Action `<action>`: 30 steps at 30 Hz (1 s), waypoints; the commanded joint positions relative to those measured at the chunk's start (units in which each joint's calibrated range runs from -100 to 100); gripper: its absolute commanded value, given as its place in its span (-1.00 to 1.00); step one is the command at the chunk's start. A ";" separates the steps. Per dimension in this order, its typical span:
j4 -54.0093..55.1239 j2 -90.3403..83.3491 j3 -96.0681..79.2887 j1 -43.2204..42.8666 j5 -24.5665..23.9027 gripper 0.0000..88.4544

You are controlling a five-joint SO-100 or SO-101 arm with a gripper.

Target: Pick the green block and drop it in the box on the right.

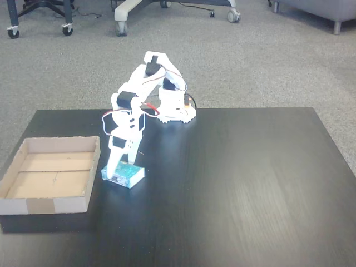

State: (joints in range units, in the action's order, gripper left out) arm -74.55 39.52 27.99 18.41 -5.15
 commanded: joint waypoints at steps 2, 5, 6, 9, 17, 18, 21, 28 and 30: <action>-3.16 3.58 5.19 -1.10 0.54 -0.45; -5.06 3.24 5.10 -1.25 1.47 -0.63; -5.30 2.91 4.83 -1.17 1.32 -0.67; -4.73 -0.82 2.11 -0.87 1.03 -0.72; 10.72 -44.17 -30.35 4.50 0.29 -0.72; 15.09 -47.81 -34.61 5.65 0.24 -0.72; 22.28 -49.51 -36.97 9.79 0.44 -0.67; 15.09 -16.23 6.46 16.84 -1.32 -0.67; 16.08 -6.75 16.61 16.99 -1.51 -0.62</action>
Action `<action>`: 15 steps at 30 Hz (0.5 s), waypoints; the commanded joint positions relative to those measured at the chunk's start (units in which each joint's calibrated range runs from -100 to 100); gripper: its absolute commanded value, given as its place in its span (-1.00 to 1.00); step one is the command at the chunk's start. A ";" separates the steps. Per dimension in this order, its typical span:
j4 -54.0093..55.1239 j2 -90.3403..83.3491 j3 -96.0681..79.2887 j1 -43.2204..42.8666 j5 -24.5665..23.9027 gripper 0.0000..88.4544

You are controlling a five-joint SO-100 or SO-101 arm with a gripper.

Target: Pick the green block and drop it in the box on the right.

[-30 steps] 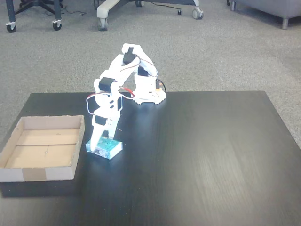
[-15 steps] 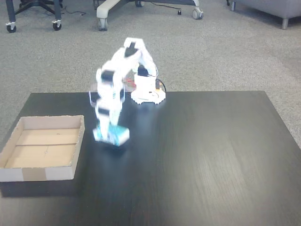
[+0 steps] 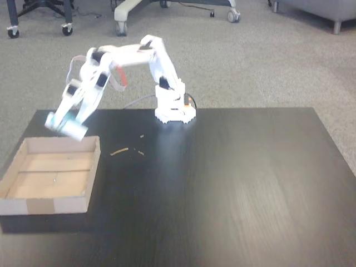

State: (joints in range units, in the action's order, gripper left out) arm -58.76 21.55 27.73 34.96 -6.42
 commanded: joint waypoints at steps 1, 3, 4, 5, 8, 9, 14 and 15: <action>-0.28 16.13 22.77 0.45 -0.15 -0.61; -2.10 21.97 29.30 -0.01 0.73 -0.60; -3.42 22.98 30.57 -0.32 0.98 -0.59; -4.49 23.07 30.75 -0.55 1.17 -0.56; -8.29 21.55 29.39 -0.70 1.12 0.29; -9.61 21.38 29.39 -0.63 0.78 0.46; -12.01 16.97 25.13 -1.47 -0.05 0.35; -12.09 12.65 19.06 -2.08 -0.05 0.19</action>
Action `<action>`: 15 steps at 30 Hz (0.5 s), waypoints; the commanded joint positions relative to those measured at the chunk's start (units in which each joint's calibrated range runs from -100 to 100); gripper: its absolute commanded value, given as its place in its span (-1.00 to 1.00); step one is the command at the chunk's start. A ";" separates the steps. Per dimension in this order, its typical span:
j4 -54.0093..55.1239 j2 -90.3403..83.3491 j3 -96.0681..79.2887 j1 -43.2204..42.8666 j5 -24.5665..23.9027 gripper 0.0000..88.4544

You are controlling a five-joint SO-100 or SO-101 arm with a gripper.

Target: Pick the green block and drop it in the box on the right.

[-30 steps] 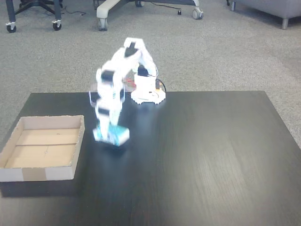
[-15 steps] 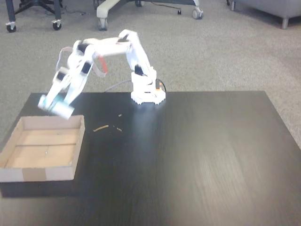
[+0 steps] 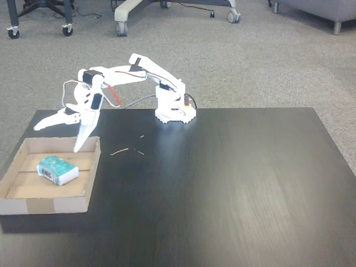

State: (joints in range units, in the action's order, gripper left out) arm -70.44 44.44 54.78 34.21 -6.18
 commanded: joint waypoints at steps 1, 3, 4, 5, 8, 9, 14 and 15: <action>0.74 -17.60 -18.34 -2.48 -0.39 0.02; 11.81 -38.18 -49.71 -7.23 0.05 -0.40; 24.53 -50.12 -69.38 -11.75 1.22 -0.72; 36.33 -60.96 -86.88 -17.12 3.27 -1.00; 48.47 -90.59 -120.06 -31.29 6.89 -1.00; 47.07 -98.21 -126.41 -34.51 7.72 -1.00; 34.11 -139.11 -154.78 -40.87 12.06 -1.00; 29.56 -142.41 -154.78 -41.87 11.72 -1.00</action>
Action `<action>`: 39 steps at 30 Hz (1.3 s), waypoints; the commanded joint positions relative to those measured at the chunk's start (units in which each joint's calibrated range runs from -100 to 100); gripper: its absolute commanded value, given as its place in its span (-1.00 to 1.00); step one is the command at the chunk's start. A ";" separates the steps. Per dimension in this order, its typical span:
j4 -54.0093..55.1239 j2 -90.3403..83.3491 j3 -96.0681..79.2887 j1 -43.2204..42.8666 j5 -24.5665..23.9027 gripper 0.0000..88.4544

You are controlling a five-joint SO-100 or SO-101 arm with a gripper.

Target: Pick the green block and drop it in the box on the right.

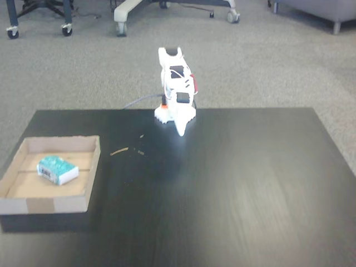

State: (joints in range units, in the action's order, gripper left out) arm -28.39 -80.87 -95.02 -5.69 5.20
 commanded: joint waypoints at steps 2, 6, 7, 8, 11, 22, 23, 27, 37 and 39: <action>-16.61 -17.10 -4.89 -4.35 -1.86 -1.00; -18.59 -17.18 -4.89 -4.12 -4.88 -1.00; -19.01 -17.18 -4.89 -4.81 -4.40 -1.00; -19.01 -17.18 -4.89 -4.96 -4.30 -1.00; -19.01 -17.18 -4.89 -5.04 -4.20 -1.00; -19.01 -17.18 -4.89 -1.67 -5.32 -1.00; -19.01 -17.18 -4.89 -1.36 -5.32 -1.00; -19.01 -17.18 -4.89 -1.51 -4.84 -1.00; -19.09 -17.18 -4.89 -1.51 -4.59 -1.00; -19.09 -17.18 -4.89 -1.51 -4.59 -1.00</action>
State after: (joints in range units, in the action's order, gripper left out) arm -47.16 -97.49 -98.49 -7.49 0.37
